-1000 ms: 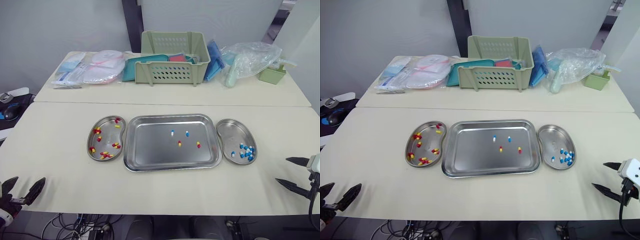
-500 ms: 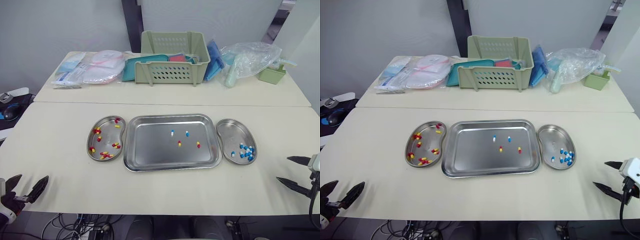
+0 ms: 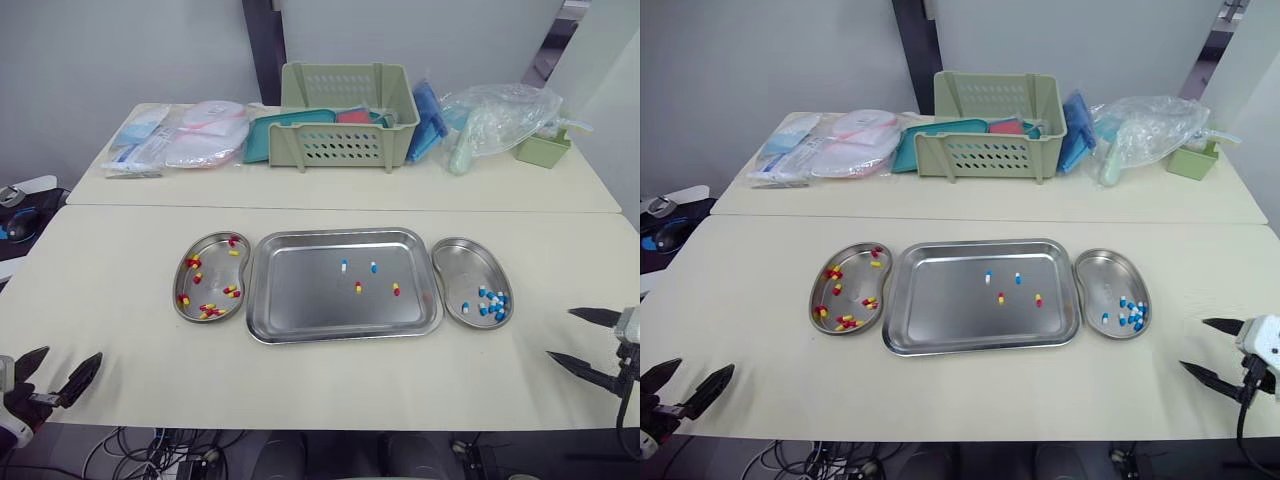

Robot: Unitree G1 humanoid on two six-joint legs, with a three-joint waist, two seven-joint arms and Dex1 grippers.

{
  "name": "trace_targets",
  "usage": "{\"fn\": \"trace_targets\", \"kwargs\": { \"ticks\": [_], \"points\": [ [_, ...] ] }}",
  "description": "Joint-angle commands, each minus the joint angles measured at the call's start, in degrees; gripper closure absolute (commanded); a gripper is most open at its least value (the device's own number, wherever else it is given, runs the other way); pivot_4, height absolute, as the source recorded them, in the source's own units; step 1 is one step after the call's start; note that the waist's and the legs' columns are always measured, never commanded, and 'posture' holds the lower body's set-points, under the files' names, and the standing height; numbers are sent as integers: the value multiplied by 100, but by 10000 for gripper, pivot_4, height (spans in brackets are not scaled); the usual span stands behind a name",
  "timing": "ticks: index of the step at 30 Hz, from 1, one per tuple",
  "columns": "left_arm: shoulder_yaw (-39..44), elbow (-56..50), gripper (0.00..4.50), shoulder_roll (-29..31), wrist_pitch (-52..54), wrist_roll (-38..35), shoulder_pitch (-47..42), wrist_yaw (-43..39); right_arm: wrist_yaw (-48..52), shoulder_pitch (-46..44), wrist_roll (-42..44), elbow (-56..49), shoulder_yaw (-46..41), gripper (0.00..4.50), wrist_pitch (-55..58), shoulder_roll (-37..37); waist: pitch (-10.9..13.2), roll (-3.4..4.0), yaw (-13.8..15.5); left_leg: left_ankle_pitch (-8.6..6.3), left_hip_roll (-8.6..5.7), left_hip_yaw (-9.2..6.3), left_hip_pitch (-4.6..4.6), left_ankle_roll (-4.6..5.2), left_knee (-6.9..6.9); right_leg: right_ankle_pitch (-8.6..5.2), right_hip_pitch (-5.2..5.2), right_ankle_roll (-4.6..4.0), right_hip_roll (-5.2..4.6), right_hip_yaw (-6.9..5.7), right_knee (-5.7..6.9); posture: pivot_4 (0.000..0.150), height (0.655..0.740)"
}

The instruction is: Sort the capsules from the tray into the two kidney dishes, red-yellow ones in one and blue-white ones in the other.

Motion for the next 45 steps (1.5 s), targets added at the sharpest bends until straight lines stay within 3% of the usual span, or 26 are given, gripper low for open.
{"fn": "trace_targets", "kwargs": {
  "ticks": [1,7,14,27,38,45],
  "points": [
    [4,-244,0,-72,32,-50,129,-15,-78,65,345,-927,57,283,278,126,-1,-2,1,0,0,-1,-1,0,0,0,0,0,0,-1,0,1500,7400],
    [24,-340,0,-107,85,-55,177,-13,-413,199,518,-2152,549,283,635,580,-5,-8,4,0,1,-5,-1,0,1,0,1,0,0,-4,0,1500,7400],
    [92,-469,0,-152,111,-85,296,24,-770,292,286,-2548,1057,283,601,990,-11,-17,5,0,1,-5,0,0,2,0,1,0,0,-4,0,1500,7400],
    [162,-814,0,-319,155,-177,611,100,-1297,110,-288,-2271,1691,283,-143,1658,-20,-32,5,0,1,-6,2,0,1,0,2,0,0,-5,0,1500,7400],
    [274,-1129,0,-372,174,-262,878,73,-1398,-94,-545,-1805,2217,283,-402,1769,-27,-41,4,0,1,-6,3,0,1,0,2,0,0,-5,1,1500,7400],
    [-265,-2482,0,-162,437,-500,870,-316,-1265,-91,-551,-1186,2344,283,-933,1765,-32,-49,21,0,1,-6,3,0,2,0,4,0,0,-5,0,1500,7400]
  ]
}}
